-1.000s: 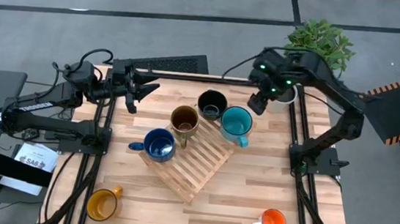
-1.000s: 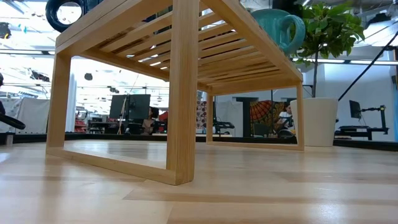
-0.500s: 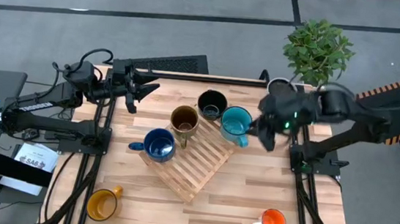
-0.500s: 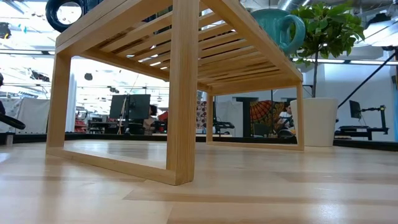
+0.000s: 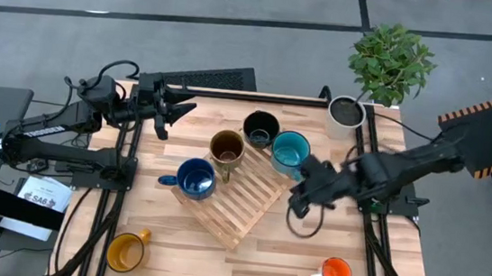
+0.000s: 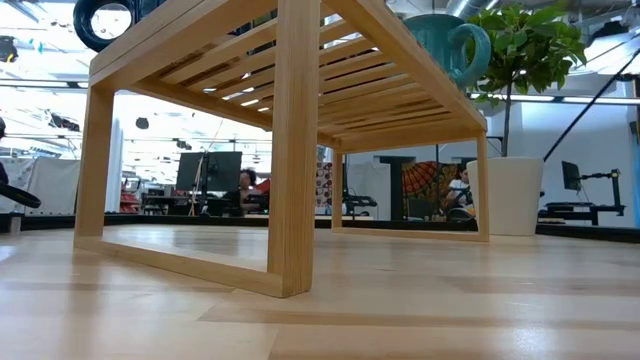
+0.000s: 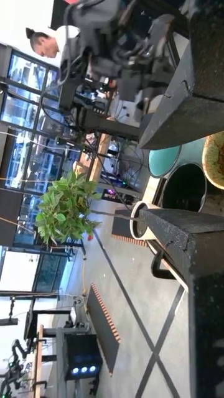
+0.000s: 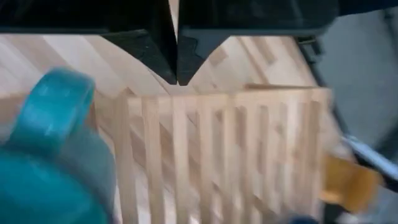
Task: Place coffee mugs
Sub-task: Put the light blue mug onto the shelf
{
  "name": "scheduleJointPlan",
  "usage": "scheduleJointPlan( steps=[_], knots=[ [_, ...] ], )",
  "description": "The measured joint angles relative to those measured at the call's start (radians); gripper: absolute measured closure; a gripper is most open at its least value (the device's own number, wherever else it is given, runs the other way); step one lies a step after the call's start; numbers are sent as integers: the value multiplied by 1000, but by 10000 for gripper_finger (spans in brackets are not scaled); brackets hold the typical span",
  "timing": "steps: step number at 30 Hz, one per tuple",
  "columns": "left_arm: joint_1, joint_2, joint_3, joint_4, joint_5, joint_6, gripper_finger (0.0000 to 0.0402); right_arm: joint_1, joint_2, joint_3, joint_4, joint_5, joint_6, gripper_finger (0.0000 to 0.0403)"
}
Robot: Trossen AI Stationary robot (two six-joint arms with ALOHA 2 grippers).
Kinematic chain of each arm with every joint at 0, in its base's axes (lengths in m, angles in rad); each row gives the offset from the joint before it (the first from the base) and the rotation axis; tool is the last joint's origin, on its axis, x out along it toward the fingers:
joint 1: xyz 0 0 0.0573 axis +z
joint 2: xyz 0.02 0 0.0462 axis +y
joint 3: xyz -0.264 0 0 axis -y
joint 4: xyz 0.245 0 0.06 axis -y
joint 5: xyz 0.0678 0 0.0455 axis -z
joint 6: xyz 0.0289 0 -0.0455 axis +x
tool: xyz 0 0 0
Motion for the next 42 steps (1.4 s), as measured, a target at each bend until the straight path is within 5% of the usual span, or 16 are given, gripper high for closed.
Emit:
scheduleJointPlan(
  steps=[8,23,42],
  knots=[
    [0,0,0,0,0,3,252,-12,97,0,-58,42,58,385],
    [0,0,0,0,7,-16,252,-34,5,2,-315,162,115,387],
    [0,0,0,0,-1,-19,252,-218,20,1,-385,197,-299,383]
  ],
)
